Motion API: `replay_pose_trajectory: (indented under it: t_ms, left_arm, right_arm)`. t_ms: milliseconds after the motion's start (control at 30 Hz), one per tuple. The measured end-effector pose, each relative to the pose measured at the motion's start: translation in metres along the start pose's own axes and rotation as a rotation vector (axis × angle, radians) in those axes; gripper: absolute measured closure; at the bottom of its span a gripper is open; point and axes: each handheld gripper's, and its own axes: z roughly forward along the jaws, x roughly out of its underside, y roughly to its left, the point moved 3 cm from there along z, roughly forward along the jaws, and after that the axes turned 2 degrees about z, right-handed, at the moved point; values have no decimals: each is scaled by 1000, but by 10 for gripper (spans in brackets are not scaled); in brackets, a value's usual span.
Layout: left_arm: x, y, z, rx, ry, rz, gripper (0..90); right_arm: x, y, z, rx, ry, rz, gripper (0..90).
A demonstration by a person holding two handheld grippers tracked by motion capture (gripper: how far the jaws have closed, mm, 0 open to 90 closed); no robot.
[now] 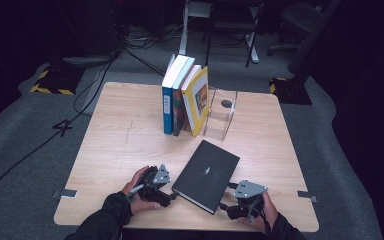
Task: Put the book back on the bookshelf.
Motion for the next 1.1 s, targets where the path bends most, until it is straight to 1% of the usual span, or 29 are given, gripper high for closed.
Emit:
replay_pose_trajectory:
  t_ms: [33,67,100,200,333,400,467,500,567,600,700,733,767,867,900,933,967,1000,1033,1067,1100]
  left_arm:
    - [-1,-2,-1,9,-5,8,163]
    - [-2,-4,-3,11,-7,21,169]
    - [-3,-6,-3,12,-8,25,169]
    - [-7,-14,-4,11,-14,48,168]
    - [-16,-26,-6,0,-32,93,172]
    - [-20,-32,-6,8,-46,106,172]
    - [-24,-35,-6,-15,-52,120,158]
    - [-27,-37,-6,-3,-63,130,165]
    - [-30,-40,-6,-10,-67,140,174]
    - [-32,-42,-6,-2,-70,145,175]
    - [-35,-45,-4,0,-71,157,166]
    - [-37,-47,-3,-7,-66,173,166]
    - [-38,-49,-2,-15,-69,178,160]
    - [-43,-50,1,-34,-79,179,158]
    - [-43,-50,1,-46,-76,181,158]
    - [-46,-51,4,-79,-69,199,155]
    - [-47,-52,5,-90,-67,197,155]
    - [-48,-52,6,-106,-65,209,153]
    - [-48,-52,6,-106,-65,209,152]
    - [-49,-52,8,-123,-65,206,152]
    - [-50,-50,8,-131,-64,211,154]
  right_arm:
    - [-1,0,0,1,-7,4,259]
    - [-1,0,-1,-1,-10,8,259]
    - [-2,0,-1,1,-13,9,259]
    - [-4,0,-2,3,-19,6,259]
    - [-8,0,-5,5,-35,10,259]
    - [-11,0,-6,7,-45,11,259]
    - [-14,0,-7,10,-50,11,259]
    - [-15,0,-8,12,-52,10,259]
    - [-20,0,-9,15,-64,10,259]
    - [-22,0,-9,18,-68,6,260]
    - [-25,0,-9,25,-70,5,259]
    - [-27,1,-9,27,-73,6,259]
    - [-30,1,-9,31,-77,4,260]
    - [-36,0,-9,37,-89,5,259]
    - [-38,0,-9,37,-93,4,259]
    - [-42,0,-8,41,-99,5,259]
    - [-44,0,-8,41,-99,3,259]
    - [-46,0,-8,40,-99,3,259]
    - [-46,0,-8,40,-99,3,259]
    - [-48,0,-7,43,-101,2,259]
    - [-50,0,-7,46,-107,-2,258]
